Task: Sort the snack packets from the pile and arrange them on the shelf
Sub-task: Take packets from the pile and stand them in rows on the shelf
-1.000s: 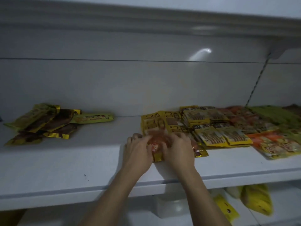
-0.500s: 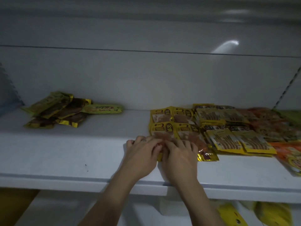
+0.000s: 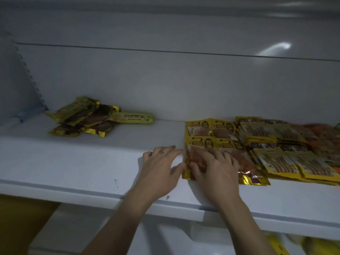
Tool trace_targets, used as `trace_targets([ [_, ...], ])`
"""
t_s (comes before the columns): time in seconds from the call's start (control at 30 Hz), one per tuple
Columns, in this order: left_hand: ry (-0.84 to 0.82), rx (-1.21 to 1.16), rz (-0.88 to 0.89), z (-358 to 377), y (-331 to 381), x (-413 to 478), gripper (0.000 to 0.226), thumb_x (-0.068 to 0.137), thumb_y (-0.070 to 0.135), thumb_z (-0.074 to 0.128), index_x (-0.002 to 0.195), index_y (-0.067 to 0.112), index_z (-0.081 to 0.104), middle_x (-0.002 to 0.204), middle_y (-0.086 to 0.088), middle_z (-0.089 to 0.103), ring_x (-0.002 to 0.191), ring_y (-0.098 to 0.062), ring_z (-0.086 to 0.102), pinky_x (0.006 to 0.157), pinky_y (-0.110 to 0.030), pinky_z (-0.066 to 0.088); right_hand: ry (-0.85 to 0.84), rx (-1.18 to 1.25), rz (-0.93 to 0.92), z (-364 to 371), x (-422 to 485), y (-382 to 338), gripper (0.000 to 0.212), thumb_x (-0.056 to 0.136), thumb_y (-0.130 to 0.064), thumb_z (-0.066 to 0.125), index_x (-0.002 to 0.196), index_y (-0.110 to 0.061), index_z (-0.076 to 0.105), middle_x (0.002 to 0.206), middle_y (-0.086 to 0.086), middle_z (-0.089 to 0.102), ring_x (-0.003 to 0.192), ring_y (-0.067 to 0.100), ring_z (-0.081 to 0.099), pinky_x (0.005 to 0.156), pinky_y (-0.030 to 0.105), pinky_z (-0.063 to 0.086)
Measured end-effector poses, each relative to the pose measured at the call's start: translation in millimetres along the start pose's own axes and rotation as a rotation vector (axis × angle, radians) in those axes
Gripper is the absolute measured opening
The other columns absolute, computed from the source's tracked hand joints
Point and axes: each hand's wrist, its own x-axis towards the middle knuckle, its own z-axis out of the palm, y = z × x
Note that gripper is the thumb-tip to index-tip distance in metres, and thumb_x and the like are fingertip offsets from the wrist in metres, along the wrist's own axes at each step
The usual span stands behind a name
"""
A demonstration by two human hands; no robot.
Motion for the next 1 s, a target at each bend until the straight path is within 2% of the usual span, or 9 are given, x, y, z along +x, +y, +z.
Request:
trace_targets([
  [0.13,0.051,0.068,-0.053,-30.1,-46.1,-0.2,0.055,0.093,0.057,0.031,0.144,0.038,0.042,0.151,0.014,0.041,0.138,-0.01,0.029,0.106,-0.033,0.019,-0.128,0.018,-0.122,-8.2,23.1,-43.9,0.052,0.091,-0.054,0.054,0.137,-0.032,0.052,0.139,-0.001,0.055,0.129,0.025,0.044,0.106,0.041,0.029],
  [0.3,0.11,0.147,-0.178,-72.2,-114.7,0.8,0.047,0.098,0.047,0.045,0.144,0.036,0.043,0.148,0.012,0.045,0.138,-0.015,0.033,0.106,-0.035,0.02,-0.224,0.046,-0.309,4.4,48.7,-126.5,0.064,0.092,-0.056,0.051,0.148,-0.03,0.037,0.146,-0.001,0.048,0.132,0.024,0.041,0.107,0.036,0.029],
  [0.4,0.161,0.178,-0.233,-94.7,-157.9,-0.3,0.043,0.094,0.046,0.051,0.136,0.035,0.051,0.136,0.007,0.057,0.129,-0.022,0.044,0.099,-0.038,0.031,-0.254,0.039,-0.371,26.1,61.3,-178.6,0.062,0.092,-0.055,0.052,0.146,-0.029,0.039,0.144,0.0,0.048,0.132,0.024,0.041,0.105,0.035,0.029],
  [0.5,0.278,0.199,-0.227,-117.0,-201.3,2.4,0.039,0.081,0.034,0.061,0.119,0.029,0.065,0.114,0.0,0.068,0.11,-0.032,0.058,0.085,-0.041,0.04,-0.295,0.03,-0.398,53.6,78.8,-224.2,0.057,0.09,-0.054,0.053,0.141,-0.03,0.043,0.138,0.002,0.051,0.129,0.026,0.043,0.104,0.037,0.031],
  [0.63,0.414,0.228,-0.249,-140.4,-253.9,17.0,0.041,0.07,0.03,0.057,0.106,0.016,0.072,0.102,-0.013,0.07,0.094,-0.04,0.062,0.074,-0.046,0.046,-0.355,0.07,-0.366,81.5,107.7,-275.9,0.047,0.088,-0.052,0.057,0.131,-0.035,0.052,0.13,0.002,0.056,0.126,0.027,0.046,0.105,0.041,0.034],
  [0.73,0.374,0.221,-0.284,-148.1,-281.8,31.9,0.047,0.075,0.04,0.047,0.109,0.016,0.071,0.111,-0.014,0.066,0.103,-0.039,0.058,0.082,-0.047,0.042,-0.321,0.063,-0.313,104.5,123.5,-303.8,0.042,0.085,-0.052,0.059,0.124,-0.034,0.058,0.128,0.001,0.058,0.126,0.027,0.046,0.104,0.044,0.033],
  [0.87,0.203,0.299,-0.382,-147.1,-296.8,53.6,0.049,0.092,0.045,0.051,0.137,0.025,0.049,0.136,-0.006,0.05,0.125,-0.032,0.043,0.097,-0.043,0.03,-0.262,0.024,-0.272,134.3,127.2,-319.8,0.038,0.087,-0.043,0.058,0.123,-0.031,0.058,0.129,0.001,0.055,0.127,0.027,0.043,0.103,0.042,0.031],
  [0.93,0.207,0.301,-0.389,-138.3,-303.1,54.3,0.048,0.093,0.045,0.053,0.136,0.024,0.049,0.134,-0.007,0.052,0.123,-0.032,0.045,0.095,-0.043,0.032,-0.222,0.033,-0.261,150.2,123.5,-319.7,0.039,0.086,-0.045,0.058,0.124,-0.035,0.057,0.129,-0.006,0.056,0.125,0.024,0.045,0.1,0.04,0.032],
  [1.0,0.309,0.288,-0.355,-130.7,-308.6,52.2,0.046,0.085,0.041,0.06,0.128,0.022,0.058,0.132,-0.012,0.056,0.123,-0.035,0.045,0.094,-0.046,0.031,-0.156,0.043,-0.229,161.6,123.4,-319.5,0.037,0.083,-0.047,0.06,0.12,-0.041,0.059,0.122,-0.01,0.06,0.119,0.02,0.051,0.096,0.038,0.036],
])
